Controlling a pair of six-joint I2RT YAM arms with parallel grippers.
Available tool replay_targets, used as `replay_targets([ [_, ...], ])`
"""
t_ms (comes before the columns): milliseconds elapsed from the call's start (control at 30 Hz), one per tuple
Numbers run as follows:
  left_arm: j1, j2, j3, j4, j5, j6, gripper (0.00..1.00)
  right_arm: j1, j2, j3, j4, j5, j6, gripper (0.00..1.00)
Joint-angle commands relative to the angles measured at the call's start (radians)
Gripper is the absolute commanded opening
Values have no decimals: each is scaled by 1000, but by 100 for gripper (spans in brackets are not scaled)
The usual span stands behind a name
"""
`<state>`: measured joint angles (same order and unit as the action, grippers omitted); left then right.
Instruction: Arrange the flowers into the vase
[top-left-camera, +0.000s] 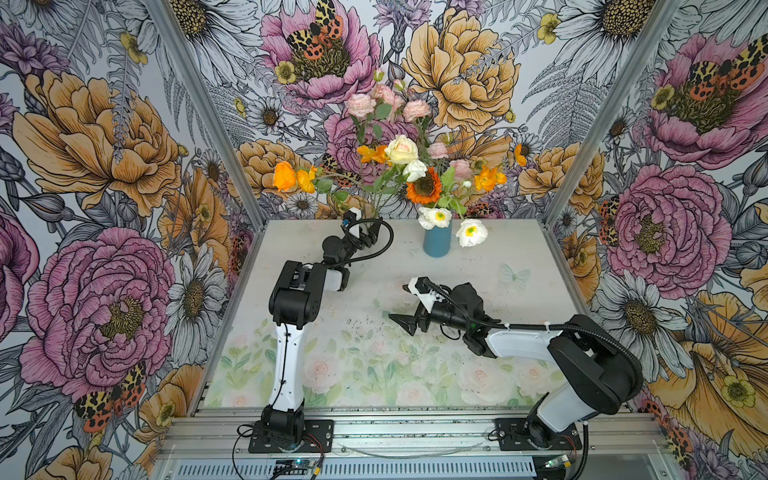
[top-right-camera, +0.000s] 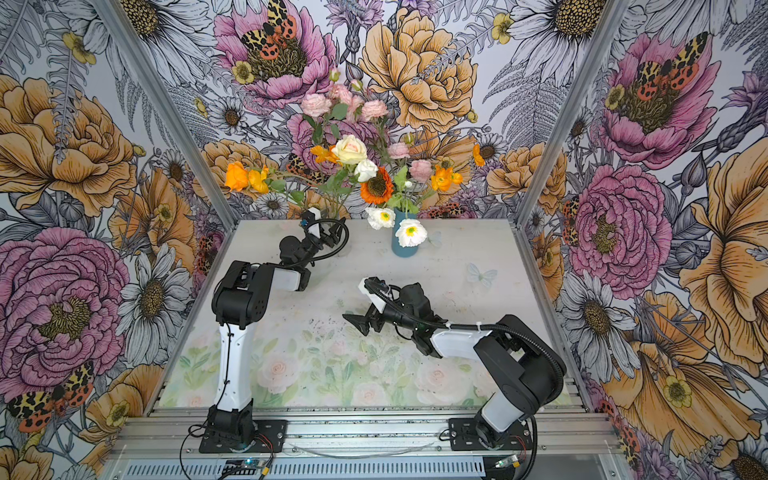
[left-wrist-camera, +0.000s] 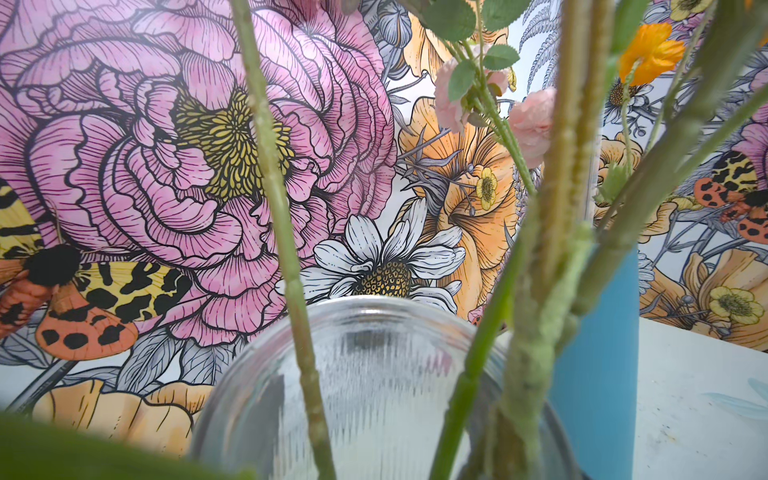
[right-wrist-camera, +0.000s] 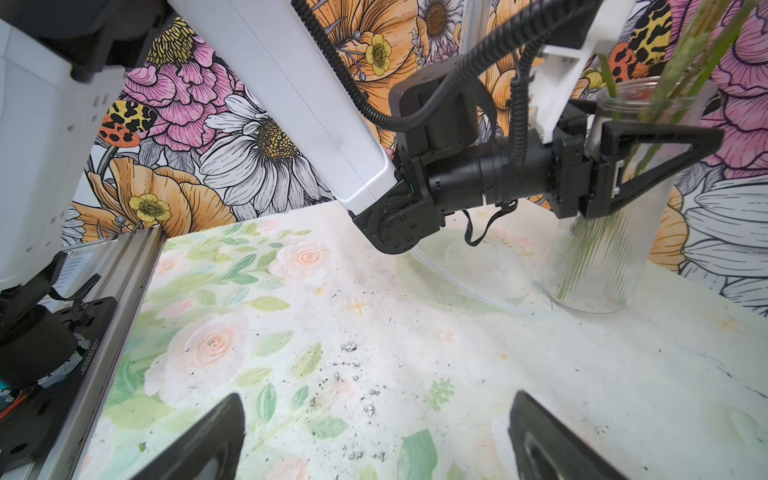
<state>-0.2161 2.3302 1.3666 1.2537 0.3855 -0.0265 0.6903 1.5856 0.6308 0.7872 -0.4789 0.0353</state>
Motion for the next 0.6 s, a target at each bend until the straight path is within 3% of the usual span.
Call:
replay_targets([
  [0, -17, -30, 45, 0, -16, 77, 29, -3, 3, -5, 39, -1, 10, 99],
  [567, 2, -2, 130, -141, -51, 74, 31, -5, 12, 2, 34, -14, 12, 100],
])
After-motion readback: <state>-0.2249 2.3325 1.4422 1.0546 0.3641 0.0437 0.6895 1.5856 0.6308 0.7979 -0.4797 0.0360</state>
